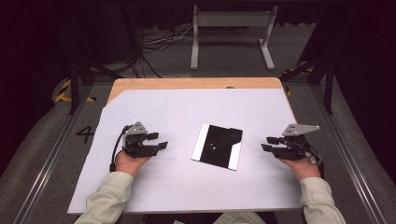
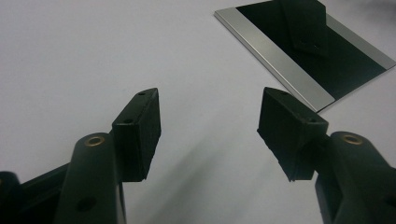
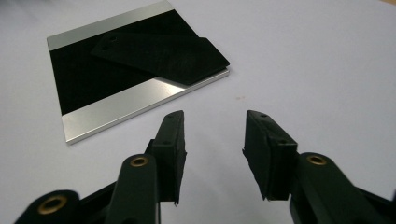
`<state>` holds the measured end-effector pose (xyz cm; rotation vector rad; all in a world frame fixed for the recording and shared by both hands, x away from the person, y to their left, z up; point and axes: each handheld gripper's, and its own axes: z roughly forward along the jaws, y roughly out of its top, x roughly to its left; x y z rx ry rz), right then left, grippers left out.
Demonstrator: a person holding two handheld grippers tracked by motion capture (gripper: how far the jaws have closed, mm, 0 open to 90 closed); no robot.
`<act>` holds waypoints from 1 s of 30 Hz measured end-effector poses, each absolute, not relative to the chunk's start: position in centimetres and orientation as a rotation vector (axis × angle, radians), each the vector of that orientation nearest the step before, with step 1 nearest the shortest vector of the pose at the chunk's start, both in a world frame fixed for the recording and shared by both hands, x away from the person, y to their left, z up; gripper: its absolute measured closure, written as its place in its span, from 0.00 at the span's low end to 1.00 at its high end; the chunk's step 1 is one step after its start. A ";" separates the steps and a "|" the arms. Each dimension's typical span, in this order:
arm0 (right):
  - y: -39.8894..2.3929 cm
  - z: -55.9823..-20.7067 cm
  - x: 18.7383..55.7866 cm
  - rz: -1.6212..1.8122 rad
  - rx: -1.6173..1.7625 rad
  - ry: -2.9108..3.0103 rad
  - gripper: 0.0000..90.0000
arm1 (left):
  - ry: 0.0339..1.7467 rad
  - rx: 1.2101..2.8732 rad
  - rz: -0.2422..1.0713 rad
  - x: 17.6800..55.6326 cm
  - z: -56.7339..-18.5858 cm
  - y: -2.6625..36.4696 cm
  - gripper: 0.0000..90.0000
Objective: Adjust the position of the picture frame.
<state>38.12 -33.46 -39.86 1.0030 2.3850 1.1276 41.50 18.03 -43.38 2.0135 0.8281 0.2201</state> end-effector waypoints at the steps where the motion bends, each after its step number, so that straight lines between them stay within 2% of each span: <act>1: -33.4 -39.9 38.2 1.130 1.014 2.388 0.68 | 0.828 2.027 0.233 41.5 -43.3 18.0 0.45; 11: -31.8 -40.1 38.9 1.080 0.973 2.474 0.82 | 0.811 2.046 0.219 41.6 -43.1 17.7 0.56; 23: -30.2 -38.5 40.8 1.076 0.957 2.557 0.99 | 0.826 2.068 0.167 41.8 -43.3 17.2 0.57; 30: -29.5 -37.8 41.9 1.044 0.958 2.564 1.00 | 0.816 2.068 0.155 41.8 -43.2 17.1 0.58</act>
